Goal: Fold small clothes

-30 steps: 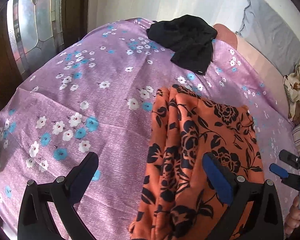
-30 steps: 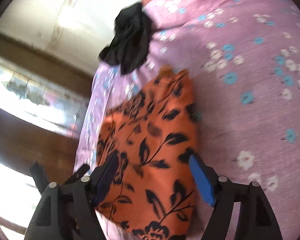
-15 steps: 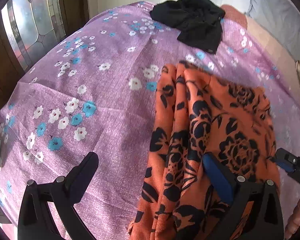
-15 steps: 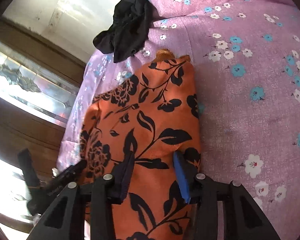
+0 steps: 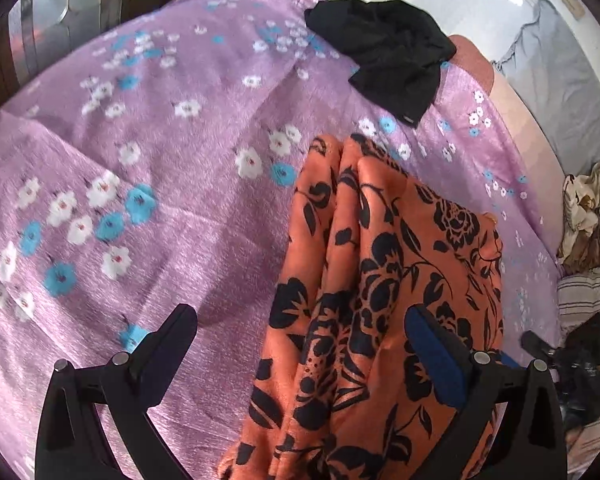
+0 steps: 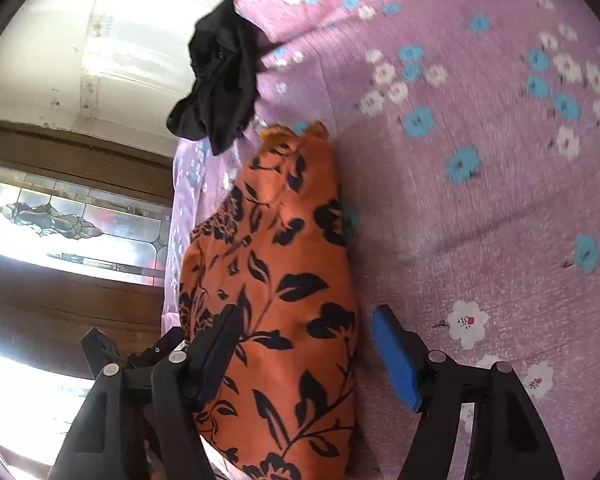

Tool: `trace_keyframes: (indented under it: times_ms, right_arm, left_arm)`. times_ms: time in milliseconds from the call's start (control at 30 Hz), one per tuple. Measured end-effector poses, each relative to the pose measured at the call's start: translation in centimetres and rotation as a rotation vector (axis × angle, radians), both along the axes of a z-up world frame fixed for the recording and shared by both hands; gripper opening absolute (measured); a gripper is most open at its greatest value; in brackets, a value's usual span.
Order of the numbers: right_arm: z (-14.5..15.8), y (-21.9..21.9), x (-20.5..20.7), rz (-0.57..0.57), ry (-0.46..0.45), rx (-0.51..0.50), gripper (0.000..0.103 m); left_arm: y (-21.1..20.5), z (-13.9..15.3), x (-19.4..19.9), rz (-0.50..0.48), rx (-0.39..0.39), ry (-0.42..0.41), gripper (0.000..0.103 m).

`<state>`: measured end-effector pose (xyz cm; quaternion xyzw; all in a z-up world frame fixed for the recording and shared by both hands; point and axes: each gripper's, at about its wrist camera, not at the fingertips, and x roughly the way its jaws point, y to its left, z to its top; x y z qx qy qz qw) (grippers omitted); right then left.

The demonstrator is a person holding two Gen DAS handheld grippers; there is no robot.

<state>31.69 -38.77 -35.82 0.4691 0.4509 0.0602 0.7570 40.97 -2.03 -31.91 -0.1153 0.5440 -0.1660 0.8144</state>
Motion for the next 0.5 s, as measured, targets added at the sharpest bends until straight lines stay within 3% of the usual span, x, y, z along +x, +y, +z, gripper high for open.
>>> trace_keyframes:
  times_ms: [300, 500]
  right_arm:
    - [-2.7, 0.3, 1.4, 0.021, -0.027, 0.111, 0.072]
    - [-3.3, 0.8, 1.8, 0.026, -0.07, 0.135, 0.072]
  left_arm:
    - [0.4, -0.9, -0.4, -0.07, -0.171, 0.118, 0.103]
    - [0.4, -1.0, -0.6, -0.084, -0.221, 0.14, 0.103]
